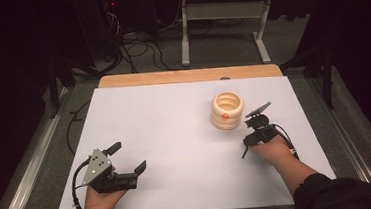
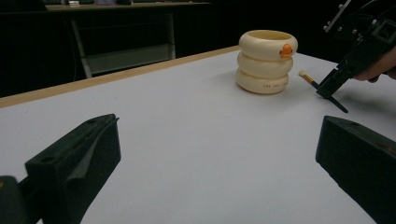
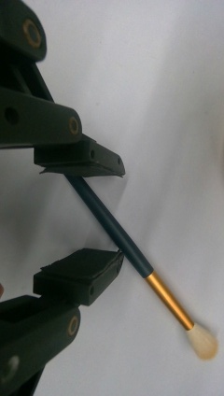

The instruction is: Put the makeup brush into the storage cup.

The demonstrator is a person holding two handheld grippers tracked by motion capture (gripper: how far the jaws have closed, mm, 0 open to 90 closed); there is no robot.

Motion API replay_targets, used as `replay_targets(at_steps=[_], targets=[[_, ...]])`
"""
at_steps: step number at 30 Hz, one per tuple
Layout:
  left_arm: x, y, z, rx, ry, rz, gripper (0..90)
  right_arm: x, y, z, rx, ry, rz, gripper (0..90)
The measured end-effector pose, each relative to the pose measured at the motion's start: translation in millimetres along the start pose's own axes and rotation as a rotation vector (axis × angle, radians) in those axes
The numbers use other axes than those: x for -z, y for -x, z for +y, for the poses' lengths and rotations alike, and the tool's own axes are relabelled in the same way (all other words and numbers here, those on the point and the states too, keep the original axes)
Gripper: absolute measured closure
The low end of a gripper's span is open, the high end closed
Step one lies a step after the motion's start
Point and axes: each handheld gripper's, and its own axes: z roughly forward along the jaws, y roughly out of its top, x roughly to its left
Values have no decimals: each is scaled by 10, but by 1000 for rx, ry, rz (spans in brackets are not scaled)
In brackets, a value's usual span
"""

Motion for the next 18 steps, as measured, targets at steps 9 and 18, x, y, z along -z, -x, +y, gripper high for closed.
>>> replay_targets(at_steps=[9, 18], targets=[[-2, -4, 0, 0, 0, -1, 8, 21, 7, -25, 8, -9, -4, 661], [-2, -5, -1, 0, 1, 0, 9, 33, -5, -42, 23, -22, -2, 715]])
